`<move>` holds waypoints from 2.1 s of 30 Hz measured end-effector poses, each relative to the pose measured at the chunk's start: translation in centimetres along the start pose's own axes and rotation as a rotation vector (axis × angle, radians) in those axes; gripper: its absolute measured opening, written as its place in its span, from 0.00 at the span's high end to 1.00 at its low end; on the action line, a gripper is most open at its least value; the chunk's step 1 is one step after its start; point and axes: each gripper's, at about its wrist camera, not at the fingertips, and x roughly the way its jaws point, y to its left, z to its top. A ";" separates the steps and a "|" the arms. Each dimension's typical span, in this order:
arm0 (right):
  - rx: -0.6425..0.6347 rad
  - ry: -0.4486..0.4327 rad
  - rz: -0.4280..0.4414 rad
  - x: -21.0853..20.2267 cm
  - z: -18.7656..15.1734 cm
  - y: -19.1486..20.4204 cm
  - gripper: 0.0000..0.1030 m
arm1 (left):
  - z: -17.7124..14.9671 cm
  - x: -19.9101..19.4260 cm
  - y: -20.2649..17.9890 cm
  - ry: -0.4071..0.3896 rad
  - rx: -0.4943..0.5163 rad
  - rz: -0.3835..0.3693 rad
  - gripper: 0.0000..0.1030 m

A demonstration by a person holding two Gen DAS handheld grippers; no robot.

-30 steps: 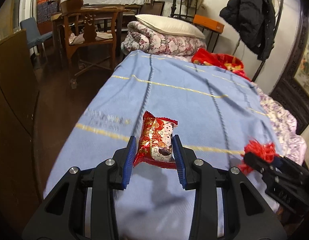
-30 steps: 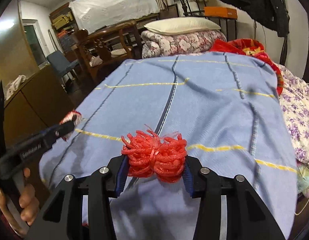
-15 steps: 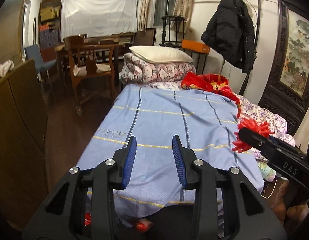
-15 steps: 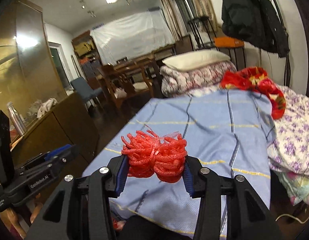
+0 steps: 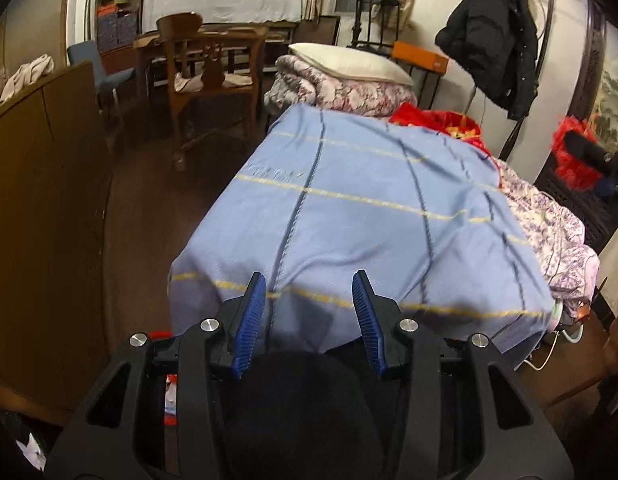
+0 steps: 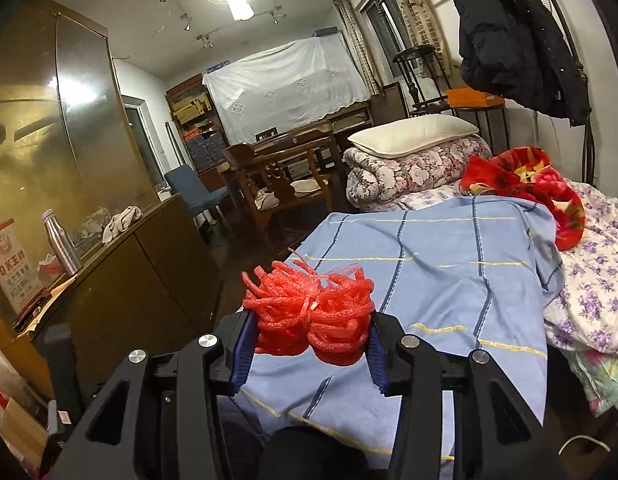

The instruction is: Collect trash

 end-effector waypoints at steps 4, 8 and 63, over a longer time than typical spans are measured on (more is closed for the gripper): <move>-0.010 0.022 -0.006 0.8 -0.7 0.4 0.55 | -0.3 0.5 1.4 0.011 -0.031 -0.005 0.55; 0.011 0.067 -0.012 2.6 -1.5 -0.3 0.55 | -0.6 1.2 1.8 0.034 -0.016 -0.020 0.50; -0.256 0.524 0.406 21.1 -6.7 20.5 0.55 | -7.0 2.7 20.2 0.296 -0.215 0.168 0.23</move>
